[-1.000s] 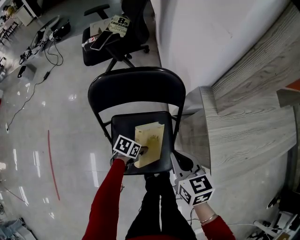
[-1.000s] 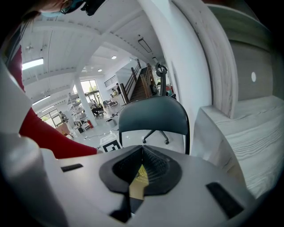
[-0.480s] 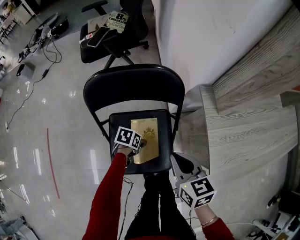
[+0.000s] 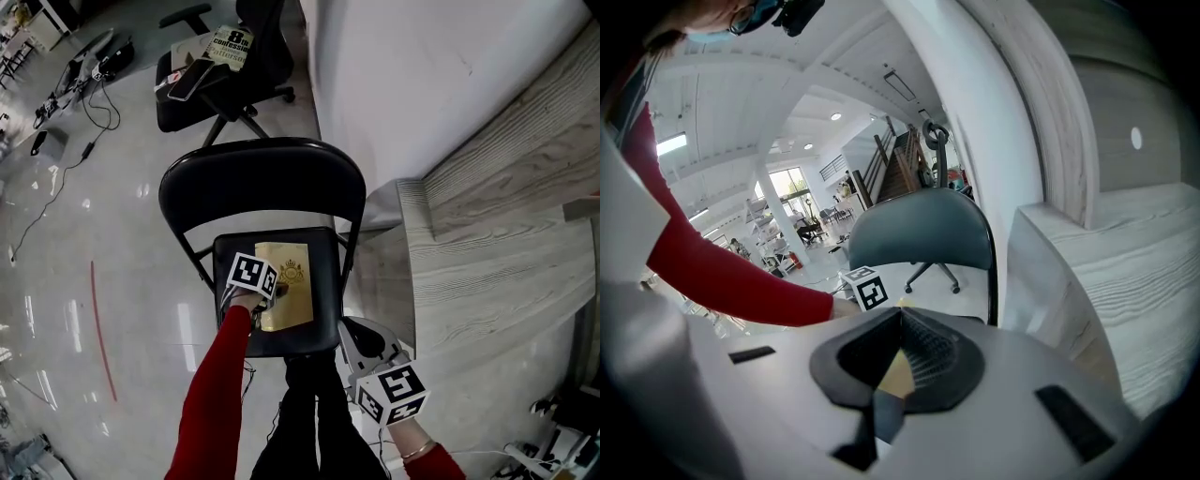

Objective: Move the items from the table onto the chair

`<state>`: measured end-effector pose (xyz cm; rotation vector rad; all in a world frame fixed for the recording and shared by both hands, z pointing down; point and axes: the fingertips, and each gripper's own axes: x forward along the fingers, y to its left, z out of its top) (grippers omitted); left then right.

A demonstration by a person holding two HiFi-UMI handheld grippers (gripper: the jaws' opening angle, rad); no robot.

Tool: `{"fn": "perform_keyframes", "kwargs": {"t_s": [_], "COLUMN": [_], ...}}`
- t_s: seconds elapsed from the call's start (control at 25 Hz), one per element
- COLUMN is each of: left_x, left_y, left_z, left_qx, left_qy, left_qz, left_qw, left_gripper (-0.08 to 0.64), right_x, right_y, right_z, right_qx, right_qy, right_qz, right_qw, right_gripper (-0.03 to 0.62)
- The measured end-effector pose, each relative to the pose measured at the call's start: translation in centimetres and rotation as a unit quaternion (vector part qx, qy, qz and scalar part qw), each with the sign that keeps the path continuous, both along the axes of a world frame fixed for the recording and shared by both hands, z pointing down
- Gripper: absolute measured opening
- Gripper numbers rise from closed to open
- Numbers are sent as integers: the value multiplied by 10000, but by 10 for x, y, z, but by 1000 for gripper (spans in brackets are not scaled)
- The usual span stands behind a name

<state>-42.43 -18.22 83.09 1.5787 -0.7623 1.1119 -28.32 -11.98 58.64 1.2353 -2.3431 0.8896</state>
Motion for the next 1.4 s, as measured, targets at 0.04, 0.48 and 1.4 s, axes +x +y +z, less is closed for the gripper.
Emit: {"fn": "perform_keyframes", "kwargs": {"t_s": [0.04, 0.48, 1.4], "left_x": [-2, -27, -63], "left_y": [0, -2, 44], "left_z": [0, -5, -184], "left_qx": [-3, 174, 3098], "left_qy": [-1, -305, -474], "left_qz": [-10, -207, -1556], "left_qw": [10000, 9992, 9368], "left_gripper": [313, 325, 58], "right_x": [0, -6, -40], "right_y": [0, -5, -11], "right_z": [1, 1, -41], "right_qx": [-11, -37, 310], "right_qy": [3, 28, -275], "right_qz": [-6, -91, -465], "right_qw": [10000, 9999, 9981], "right_gripper": [12, 12, 12]}}
